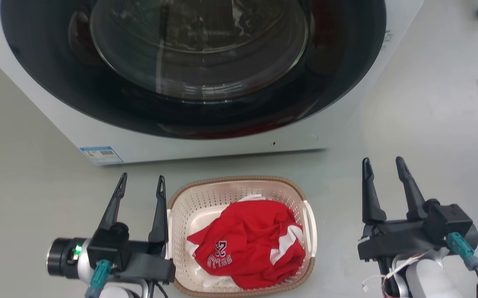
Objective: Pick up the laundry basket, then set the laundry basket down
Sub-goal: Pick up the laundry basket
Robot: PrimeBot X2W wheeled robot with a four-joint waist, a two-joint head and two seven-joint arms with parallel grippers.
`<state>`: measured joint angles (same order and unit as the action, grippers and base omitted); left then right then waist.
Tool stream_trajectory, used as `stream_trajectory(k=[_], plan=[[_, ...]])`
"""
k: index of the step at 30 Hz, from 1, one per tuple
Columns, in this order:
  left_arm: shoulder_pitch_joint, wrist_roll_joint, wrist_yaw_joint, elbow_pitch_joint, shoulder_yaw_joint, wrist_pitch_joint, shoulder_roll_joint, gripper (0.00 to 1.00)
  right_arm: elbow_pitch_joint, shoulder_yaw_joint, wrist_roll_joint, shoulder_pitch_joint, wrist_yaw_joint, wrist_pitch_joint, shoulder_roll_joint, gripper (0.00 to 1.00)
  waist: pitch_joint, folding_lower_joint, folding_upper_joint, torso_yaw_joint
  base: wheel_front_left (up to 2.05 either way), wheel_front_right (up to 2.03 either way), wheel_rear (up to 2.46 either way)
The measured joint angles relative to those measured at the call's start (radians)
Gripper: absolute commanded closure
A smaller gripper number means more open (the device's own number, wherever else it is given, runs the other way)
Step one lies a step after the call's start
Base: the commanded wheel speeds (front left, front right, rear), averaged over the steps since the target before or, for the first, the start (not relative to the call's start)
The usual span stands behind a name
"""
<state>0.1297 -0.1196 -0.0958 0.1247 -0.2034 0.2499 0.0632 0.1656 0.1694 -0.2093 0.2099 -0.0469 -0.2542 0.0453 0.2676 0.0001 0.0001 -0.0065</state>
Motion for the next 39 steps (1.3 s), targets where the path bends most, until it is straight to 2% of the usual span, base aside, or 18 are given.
stream_trajectory(k=[14,26,30,39], plan=[[0.215,-0.043,0.026,0.212,0.009,0.003,-0.01,0.0,0.172,-0.04,-0.001,0.176,0.013,-0.002,0.013,0.0,0.219,0.0002,0.0001,0.017,0.0,0.0,0.0],[0.355,-0.081,0.042,0.404,0.017,0.003,-0.022,0.0,0.343,-0.027,-0.001,0.334,0.03,-0.002,0.015,0.0,0.392,0.0001,0.0002,0.049,0.0,0.0,0.0],[0.363,-0.095,0.046,0.462,0.008,0.003,-0.025,0.0,0.399,-0.017,-0.001,0.34,0.035,-0.002,0.015,0.0,0.43,0.0001,0.0001,0.062,0.0,0.0,0.0],[0.402,-0.126,0.087,0.561,-0.018,0.003,-0.027,0.0,0.499,0.004,-0.003,0.357,0.038,-0.002,0.015,0.0,0.465,-0.0001,0.0,0.079,0.0,0.0,0.0]])
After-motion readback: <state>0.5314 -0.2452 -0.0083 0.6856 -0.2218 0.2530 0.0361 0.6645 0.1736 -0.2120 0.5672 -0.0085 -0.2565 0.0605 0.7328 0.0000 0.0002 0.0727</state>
